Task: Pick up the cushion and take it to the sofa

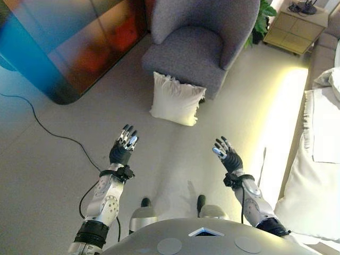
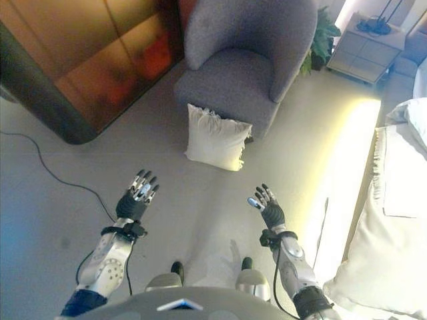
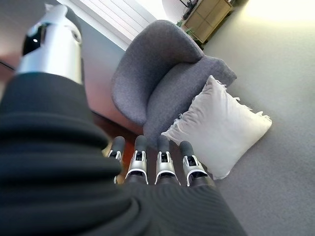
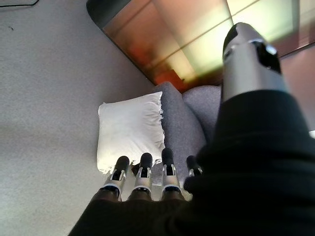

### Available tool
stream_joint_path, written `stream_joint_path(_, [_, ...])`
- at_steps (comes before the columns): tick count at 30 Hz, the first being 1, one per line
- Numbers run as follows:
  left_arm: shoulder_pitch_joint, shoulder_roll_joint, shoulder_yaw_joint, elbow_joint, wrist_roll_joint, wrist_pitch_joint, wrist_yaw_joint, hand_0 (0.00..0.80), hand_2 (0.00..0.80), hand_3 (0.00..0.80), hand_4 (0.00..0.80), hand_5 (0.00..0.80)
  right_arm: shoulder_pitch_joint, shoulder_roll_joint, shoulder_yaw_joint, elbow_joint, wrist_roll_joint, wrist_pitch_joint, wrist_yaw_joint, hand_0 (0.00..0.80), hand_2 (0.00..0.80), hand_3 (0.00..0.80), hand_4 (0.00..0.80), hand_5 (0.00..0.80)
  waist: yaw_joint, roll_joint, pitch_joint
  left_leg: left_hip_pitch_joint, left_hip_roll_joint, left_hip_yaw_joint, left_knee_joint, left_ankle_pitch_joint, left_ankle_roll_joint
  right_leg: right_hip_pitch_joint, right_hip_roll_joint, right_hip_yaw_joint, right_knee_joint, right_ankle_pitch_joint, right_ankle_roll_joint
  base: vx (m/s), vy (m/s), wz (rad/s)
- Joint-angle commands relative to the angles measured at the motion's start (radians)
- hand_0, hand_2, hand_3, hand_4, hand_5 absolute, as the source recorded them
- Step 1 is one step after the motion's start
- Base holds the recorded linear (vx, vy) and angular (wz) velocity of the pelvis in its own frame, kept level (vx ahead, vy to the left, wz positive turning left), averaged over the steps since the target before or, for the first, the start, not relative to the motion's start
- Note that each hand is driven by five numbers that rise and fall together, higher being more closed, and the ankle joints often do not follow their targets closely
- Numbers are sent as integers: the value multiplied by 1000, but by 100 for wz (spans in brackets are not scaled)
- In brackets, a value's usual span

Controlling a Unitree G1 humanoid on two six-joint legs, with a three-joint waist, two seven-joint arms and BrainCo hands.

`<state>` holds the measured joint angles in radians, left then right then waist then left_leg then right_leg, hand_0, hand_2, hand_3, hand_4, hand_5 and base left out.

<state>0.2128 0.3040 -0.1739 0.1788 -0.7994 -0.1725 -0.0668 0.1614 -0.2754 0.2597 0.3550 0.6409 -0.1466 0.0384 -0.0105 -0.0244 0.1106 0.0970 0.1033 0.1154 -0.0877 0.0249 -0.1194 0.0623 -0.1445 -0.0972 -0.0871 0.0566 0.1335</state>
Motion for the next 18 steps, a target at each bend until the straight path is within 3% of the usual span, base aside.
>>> stream_joint_path(1, [-3, 6, 39, -26, -4, -70, -9, 0, 0, 0, 0, 0, -27, 17, -43, -58, 7, -34, 11, 0, 0, 0, 0, 0, 8, -15, 20, -63, -90, 52, 103, -52, 113, -31, -1, -39, 130, -37, 11, 44, 121, -13])
stream_joint_path(5, [-21, 25, 54, -25, 6, -66, -24, 0, 0, 0, 0, 0, -36, 15, -62, -57, 15, -43, 15, 0, 0, 0, 0, 0, 8, -19, 46, -115, -96, 48, 195, -86, 147, -90, -23, -9, 308, -41, 20, 18, 125, -26])
stream_joint_path(8, [-45, 42, 52, -17, 9, -49, -28, 0, 0, 0, 0, 0, -34, 31, -72, -45, 21, -67, 10, 0, 0, 0, 0, 0, 11, -3, 61, -135, -107, 39, 223, -110, 181, -165, -54, 11, 543, 33, 15, 42, 177, -3])
stream_joint_path(9, [-54, 46, 52, -16, 6, -33, -32, 0, 0, 0, 0, 0, -25, 33, -71, -53, 26, -71, 1, 0, 0, 0, 0, 0, 0, 18, 69, -126, -102, 28, 221, -113, 184, -226, -42, 39, 668, 65, 8, 54, 185, 7])
stream_joint_path(11, [-64, 51, 54, -15, 10, -13, -41, 0, 0, 0, 0, 0, -8, 32, -69, -60, 31, -76, -3, 0, 0, 0, 0, 0, -14, 31, 78, -117, -104, 18, 227, -117, 183, -294, -34, 58, 758, 93, 2, 98, 148, 30])
stream_joint_path(13, [-67, 57, 50, -19, 7, 3, -49, 0, 0, 0, 0, 0, 7, 32, -70, -58, 38, -83, -5, 0, 0, 0, 0, 0, -28, 29, 79, -103, -116, 6, 229, -124, 179, -317, -34, 62, 720, 114, 3, 184, 32, 62])
stream_joint_path(15, [-67, 63, 46, -29, 13, 17, -45, 0, 0, 0, 0, 0, 23, 30, -74, -62, 45, -84, -4, 0, 0, 0, 0, 0, -44, 12, 78, -86, -135, -5, 240, -142, 174, -310, -45, 62, 590, 130, 8, 245, -80, 48])
stream_joint_path(18, [-64, 70, 19, -41, 17, 10, -26, 0, 0, 0, 0, 0, 17, 24, -75, -61, 61, -90, 6, 0, 0, 0, 0, 0, -72, -30, 84, -62, -172, -29, 274, -206, 163, -310, -75, 66, 291, 168, 37, 315, -172, 33])
